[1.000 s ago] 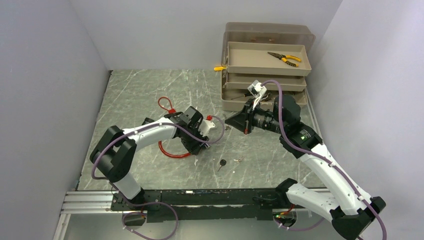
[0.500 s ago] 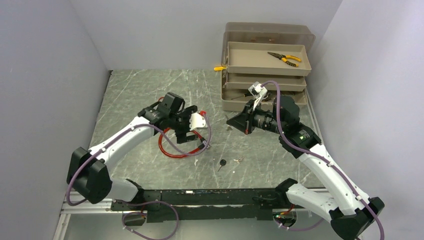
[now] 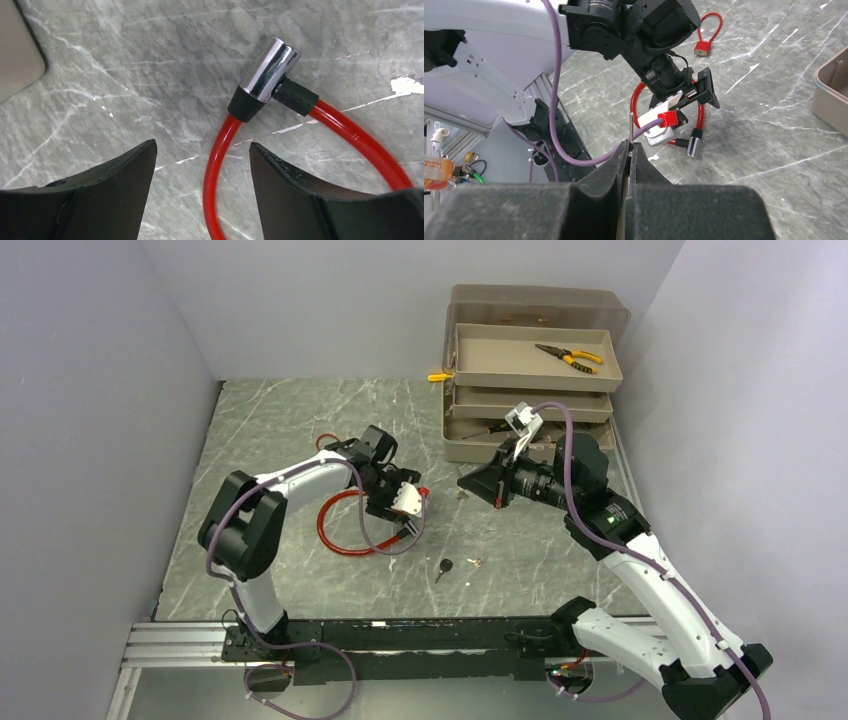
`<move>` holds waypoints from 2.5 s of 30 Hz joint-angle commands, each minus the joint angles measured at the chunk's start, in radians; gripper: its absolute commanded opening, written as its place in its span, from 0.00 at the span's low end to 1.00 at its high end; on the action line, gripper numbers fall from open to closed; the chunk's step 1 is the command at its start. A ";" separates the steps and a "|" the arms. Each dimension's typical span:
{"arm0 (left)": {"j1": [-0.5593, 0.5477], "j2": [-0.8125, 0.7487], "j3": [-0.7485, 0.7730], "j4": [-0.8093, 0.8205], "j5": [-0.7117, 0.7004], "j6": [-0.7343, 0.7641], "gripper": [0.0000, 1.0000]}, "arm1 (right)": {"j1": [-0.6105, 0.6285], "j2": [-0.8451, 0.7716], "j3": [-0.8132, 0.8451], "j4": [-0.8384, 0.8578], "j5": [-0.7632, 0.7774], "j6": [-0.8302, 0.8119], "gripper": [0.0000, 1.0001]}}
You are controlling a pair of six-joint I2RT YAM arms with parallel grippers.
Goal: Unlock with the key
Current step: Pick up the lock from the center of the board.
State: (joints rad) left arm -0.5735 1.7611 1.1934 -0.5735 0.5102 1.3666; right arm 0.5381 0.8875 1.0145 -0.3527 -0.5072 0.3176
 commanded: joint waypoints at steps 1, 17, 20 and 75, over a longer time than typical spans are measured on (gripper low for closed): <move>-0.004 0.041 0.055 -0.079 0.063 0.163 0.72 | -0.007 -0.013 0.062 0.008 0.003 -0.006 0.00; -0.052 0.132 0.054 -0.104 0.022 0.215 0.22 | -0.025 0.015 0.123 -0.020 -0.016 -0.023 0.00; -0.054 0.101 0.060 -0.118 0.006 0.173 0.00 | -0.026 0.015 0.126 -0.013 -0.025 -0.015 0.00; -0.020 -1.000 -0.069 -0.084 0.185 -0.056 0.00 | 0.211 0.262 0.399 -0.390 -0.221 -0.235 0.00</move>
State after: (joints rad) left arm -0.5961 0.7803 1.1286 -0.7231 0.6727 1.3045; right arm 0.7311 1.1576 1.3617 -0.7208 -0.7235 0.0963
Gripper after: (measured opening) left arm 0.041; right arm 0.019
